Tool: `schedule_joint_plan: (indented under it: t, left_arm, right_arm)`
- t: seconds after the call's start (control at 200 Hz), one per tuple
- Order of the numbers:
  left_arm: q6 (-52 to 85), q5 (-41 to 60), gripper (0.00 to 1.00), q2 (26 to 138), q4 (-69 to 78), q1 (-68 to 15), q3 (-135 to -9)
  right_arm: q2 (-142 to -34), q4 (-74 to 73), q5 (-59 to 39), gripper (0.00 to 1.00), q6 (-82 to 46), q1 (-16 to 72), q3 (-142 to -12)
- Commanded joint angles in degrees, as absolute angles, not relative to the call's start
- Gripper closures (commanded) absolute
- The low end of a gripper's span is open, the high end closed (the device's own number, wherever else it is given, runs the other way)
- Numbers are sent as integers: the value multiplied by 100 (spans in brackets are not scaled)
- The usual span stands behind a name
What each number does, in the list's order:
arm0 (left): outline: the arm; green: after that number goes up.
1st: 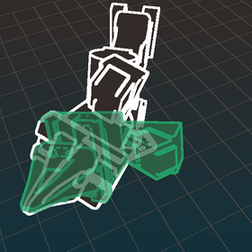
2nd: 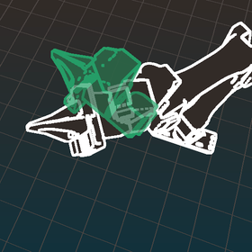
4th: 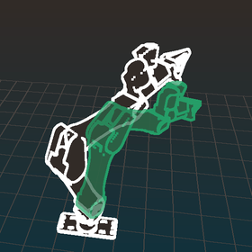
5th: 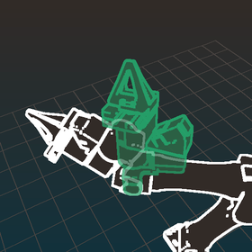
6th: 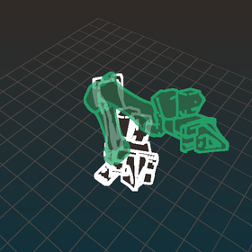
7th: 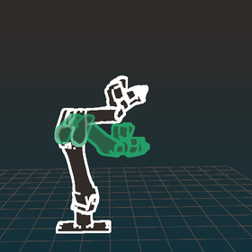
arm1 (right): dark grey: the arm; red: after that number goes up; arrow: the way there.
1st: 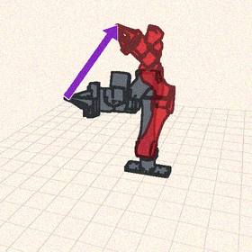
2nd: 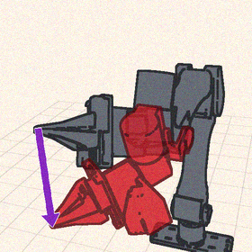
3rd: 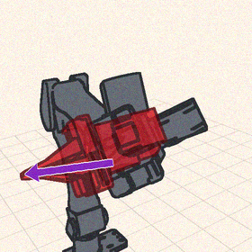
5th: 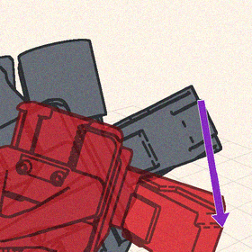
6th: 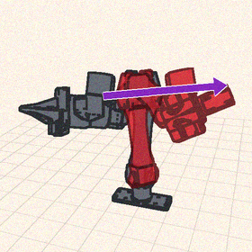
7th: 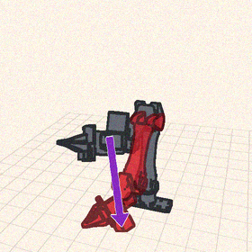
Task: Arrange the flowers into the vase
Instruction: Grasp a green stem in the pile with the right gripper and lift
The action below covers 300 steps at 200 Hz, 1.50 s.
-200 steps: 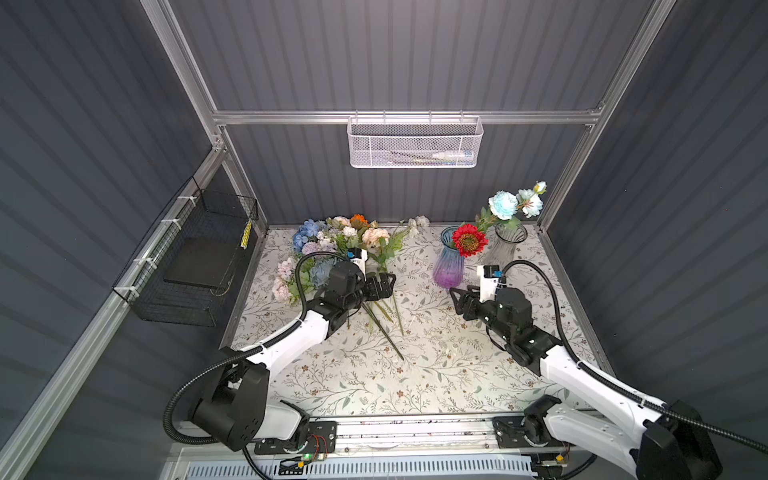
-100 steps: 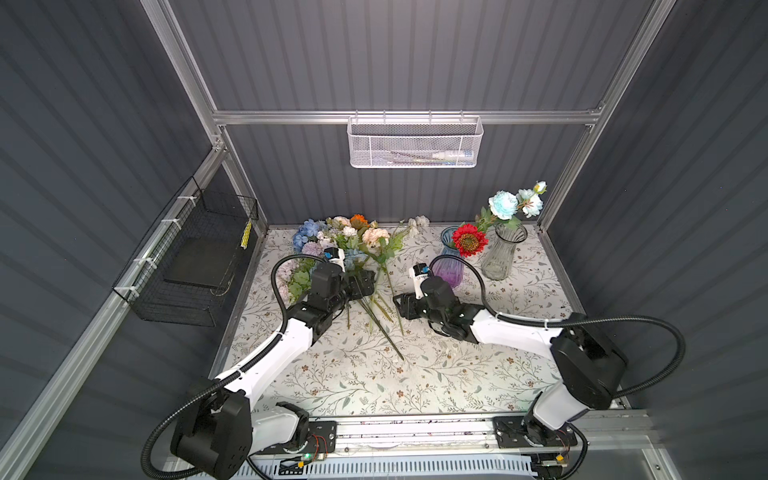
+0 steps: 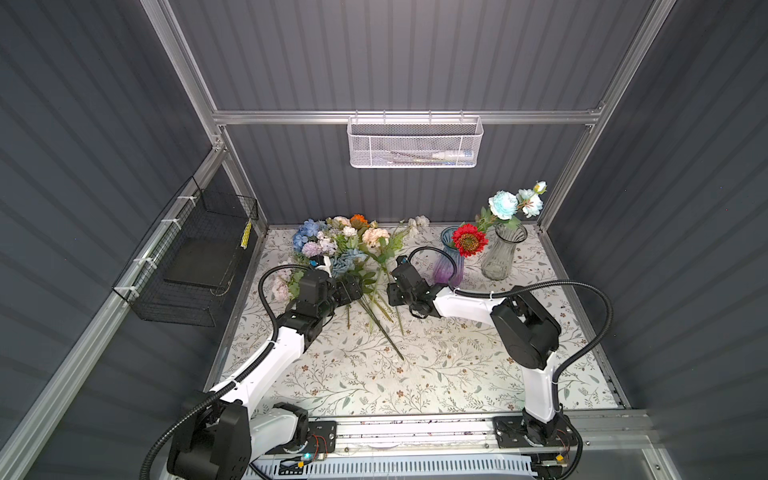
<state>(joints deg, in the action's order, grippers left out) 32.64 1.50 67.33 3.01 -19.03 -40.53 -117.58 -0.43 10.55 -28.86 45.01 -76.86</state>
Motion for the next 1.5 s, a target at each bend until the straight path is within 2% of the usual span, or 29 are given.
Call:
schedule_joint_plan:
  t: [0.0, 0.29, 0.515, 0.84, 1.086, 1.321, 1.496]
  left_arm:
    - [3238, 285, 0, 6673, 482, -1881, -3969]
    - [3173, 473, 0, 6745, 579, -1881, -3999]
    - [3232, 595, 0, 6764, 633, -1881, -4007]
    - [3415, 1308, 0, 6926, 759, -1877, -4200]
    - [4085, 2479, 8, 6996, 1890, -1983, -4136]
    - [3972, 2581, 13, 7267, 2153, -2688, -4535]
    - [4059, 2584, 19, 7396, 2320, -2759, -4684]
  right_arm:
    - [-11971, 318, 1011, 53, -2871, 4461, -7918]
    - [-12211, 489, 806, 72, -2998, 4377, -8063]
    - [-12081, 360, 728, 100, -3054, 4299, -7894]
    - [-10742, -638, 302, 100, -2859, 4113, -6570]
    - [-9339, -912, -385, 100, -2629, 3995, -5586]
    - [-8510, -1390, -1208, 100, -2618, 3999, -5307]
    - [-8177, -1819, -1617, 100, -2598, 4061, -5203]
